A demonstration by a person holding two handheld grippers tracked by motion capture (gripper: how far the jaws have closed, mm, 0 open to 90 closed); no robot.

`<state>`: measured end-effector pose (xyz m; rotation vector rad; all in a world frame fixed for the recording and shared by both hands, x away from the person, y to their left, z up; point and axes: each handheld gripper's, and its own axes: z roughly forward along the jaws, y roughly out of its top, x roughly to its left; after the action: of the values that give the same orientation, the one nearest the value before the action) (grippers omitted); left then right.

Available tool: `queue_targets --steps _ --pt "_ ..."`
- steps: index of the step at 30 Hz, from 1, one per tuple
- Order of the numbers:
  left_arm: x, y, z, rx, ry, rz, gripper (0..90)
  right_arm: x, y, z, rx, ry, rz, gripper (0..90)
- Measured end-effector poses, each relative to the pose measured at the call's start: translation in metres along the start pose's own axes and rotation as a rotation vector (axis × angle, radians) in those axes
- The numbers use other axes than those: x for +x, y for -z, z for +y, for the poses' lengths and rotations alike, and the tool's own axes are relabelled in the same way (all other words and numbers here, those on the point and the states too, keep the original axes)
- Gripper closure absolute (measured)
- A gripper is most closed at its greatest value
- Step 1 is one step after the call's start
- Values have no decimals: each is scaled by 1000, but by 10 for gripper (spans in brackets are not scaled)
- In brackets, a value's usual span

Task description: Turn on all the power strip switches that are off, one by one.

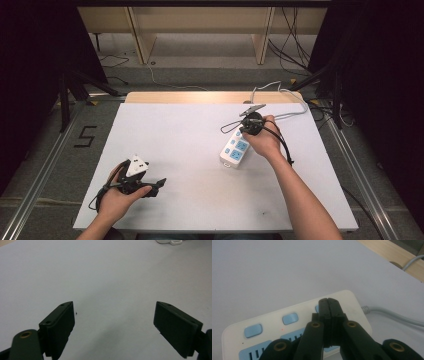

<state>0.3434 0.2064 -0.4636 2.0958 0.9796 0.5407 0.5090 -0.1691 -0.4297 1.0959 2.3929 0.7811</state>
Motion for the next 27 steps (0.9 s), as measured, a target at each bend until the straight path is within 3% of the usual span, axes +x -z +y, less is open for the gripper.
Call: queue_targets --steps 18,27 --pt "0 0 0 -1 5 0 170 -3 -13 7 29 -8 11 900" --pt "0 0 0 3 -2 -1 170 -12 -11 16 27 -43 9 900"
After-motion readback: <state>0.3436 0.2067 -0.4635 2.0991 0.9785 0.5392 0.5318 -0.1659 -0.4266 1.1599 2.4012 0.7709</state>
